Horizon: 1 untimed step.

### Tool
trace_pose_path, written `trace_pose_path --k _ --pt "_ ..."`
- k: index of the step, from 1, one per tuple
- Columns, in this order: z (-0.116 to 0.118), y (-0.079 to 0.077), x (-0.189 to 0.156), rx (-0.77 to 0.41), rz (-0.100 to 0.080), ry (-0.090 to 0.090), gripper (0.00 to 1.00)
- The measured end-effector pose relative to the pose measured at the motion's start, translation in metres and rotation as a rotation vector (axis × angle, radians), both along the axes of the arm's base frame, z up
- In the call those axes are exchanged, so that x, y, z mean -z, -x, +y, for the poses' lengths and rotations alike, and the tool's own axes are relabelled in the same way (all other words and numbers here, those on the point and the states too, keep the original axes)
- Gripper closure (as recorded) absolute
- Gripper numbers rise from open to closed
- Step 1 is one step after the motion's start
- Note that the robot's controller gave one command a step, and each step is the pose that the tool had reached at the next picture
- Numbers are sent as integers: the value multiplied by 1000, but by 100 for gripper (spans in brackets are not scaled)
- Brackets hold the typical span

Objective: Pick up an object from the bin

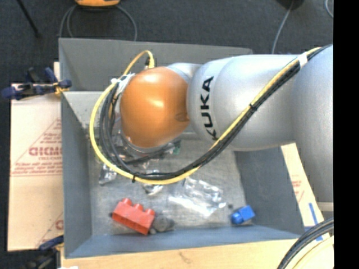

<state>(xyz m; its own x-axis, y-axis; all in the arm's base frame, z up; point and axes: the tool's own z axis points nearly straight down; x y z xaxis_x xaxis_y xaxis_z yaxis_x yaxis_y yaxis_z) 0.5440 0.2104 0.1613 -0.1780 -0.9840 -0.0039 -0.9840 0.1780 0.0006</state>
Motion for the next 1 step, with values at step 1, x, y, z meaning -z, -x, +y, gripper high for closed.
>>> trace_pose_path --k 1 --pt "-22 42 79 -53 -1 2 0"
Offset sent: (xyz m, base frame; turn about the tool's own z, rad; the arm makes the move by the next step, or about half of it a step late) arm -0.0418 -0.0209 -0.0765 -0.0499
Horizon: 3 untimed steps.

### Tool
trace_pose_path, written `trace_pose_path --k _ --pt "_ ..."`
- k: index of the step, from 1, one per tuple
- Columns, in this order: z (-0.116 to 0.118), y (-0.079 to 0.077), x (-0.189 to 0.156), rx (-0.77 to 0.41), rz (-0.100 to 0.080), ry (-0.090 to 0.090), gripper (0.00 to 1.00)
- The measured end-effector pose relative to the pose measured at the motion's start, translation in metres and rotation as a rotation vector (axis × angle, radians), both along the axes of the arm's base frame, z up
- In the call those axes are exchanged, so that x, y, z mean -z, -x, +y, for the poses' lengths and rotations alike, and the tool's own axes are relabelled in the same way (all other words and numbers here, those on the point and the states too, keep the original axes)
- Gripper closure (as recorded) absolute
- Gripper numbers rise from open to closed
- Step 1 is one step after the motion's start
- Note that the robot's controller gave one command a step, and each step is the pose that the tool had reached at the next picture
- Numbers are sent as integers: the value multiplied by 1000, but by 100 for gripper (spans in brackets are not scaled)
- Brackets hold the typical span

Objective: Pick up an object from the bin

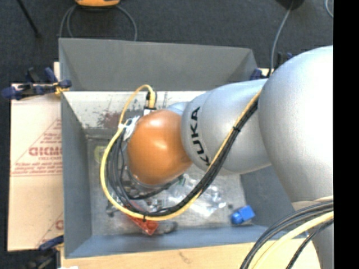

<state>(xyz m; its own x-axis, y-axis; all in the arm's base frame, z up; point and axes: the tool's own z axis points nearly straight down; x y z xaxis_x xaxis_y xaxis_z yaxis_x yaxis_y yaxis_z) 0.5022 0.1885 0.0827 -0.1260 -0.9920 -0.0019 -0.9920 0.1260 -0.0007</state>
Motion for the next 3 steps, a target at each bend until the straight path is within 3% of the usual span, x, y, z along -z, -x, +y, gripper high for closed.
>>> trace_pose_path --k 1,2,3 --pt "-119 -6 8 -314 -11 -8 0" --pt "-119 -7 7 -314 -13 -6 100" --pt "-130 -9 -139 -330 -8 2 100"
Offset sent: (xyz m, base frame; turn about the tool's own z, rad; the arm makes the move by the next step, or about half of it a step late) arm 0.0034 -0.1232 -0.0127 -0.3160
